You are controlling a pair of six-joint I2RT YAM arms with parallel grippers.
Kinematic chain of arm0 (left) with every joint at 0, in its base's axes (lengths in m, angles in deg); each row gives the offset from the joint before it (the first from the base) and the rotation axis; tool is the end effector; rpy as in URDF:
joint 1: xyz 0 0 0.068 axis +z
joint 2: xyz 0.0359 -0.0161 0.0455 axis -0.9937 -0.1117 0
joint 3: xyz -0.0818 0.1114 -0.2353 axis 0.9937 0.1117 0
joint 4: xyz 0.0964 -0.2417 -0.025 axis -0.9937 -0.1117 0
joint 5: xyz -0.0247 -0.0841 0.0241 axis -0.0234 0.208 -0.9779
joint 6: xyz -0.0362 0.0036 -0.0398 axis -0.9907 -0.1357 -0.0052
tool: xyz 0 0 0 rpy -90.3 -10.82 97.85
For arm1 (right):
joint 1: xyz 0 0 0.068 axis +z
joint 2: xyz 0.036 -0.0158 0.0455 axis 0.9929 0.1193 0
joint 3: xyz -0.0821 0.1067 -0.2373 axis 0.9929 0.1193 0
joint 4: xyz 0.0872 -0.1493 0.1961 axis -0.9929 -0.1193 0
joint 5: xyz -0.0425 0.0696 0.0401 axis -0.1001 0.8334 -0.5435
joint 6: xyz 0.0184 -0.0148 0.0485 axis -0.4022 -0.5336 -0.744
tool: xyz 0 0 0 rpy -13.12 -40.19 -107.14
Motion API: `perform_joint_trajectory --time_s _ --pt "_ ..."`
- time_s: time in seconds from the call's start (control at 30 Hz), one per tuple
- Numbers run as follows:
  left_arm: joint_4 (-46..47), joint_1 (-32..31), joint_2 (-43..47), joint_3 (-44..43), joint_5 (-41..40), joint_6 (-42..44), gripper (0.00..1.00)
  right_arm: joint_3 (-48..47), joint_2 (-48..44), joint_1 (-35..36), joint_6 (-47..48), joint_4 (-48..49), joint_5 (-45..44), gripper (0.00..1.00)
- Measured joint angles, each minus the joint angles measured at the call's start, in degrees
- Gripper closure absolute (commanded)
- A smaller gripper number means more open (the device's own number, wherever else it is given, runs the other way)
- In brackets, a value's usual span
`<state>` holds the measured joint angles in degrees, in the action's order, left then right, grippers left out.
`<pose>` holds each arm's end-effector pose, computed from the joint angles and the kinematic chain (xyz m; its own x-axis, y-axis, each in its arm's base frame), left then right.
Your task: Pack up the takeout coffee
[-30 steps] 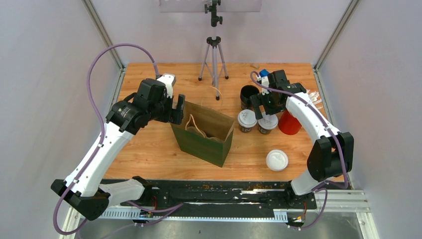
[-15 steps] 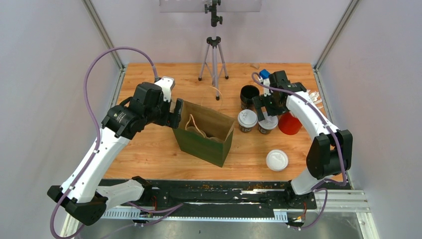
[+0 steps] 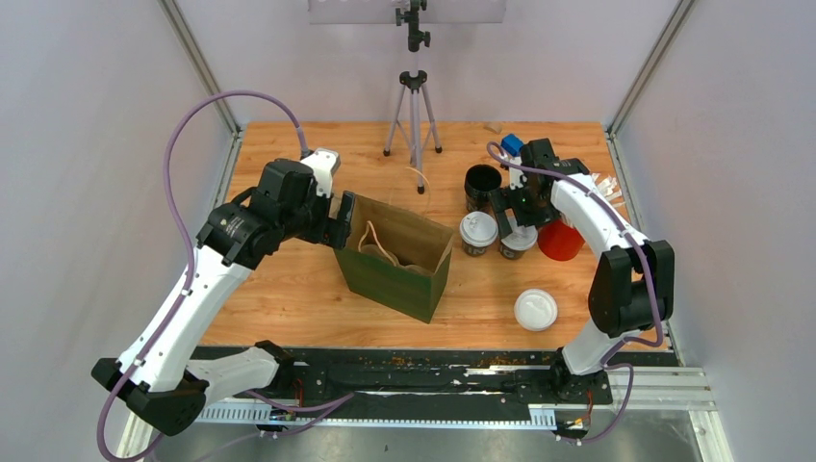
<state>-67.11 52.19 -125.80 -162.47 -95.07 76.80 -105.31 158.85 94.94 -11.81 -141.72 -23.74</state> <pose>0.1694 -0.0988 0.4042 -0.6569 0.1600 -0.7368 0.3175 0.9451 -0.0778 0.3200 0.0692 0.2612 -0.8881 -0.3397 -0.3097 -0.3624 0.9319 0.0170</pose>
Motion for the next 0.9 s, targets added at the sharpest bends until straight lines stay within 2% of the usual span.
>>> perform_joint_trajectory --time_s 0.4,0.57,0.9 --pt "0.28 0.0 -0.31 0.02 0.0 0.42 0.01 0.02 0.57 -0.46 0.0 0.76 1.18 0.12" --pt "0.35 0.0 -0.33 0.02 0.0 0.57 0.01 0.02 0.57 -0.46 -0.02 0.87 1.22 0.07" --pt "0.39 0.0 -0.63 0.02 0.0 0.61 0.01 0.02 0.57 -0.46 -0.11 0.85 1.31 0.05"
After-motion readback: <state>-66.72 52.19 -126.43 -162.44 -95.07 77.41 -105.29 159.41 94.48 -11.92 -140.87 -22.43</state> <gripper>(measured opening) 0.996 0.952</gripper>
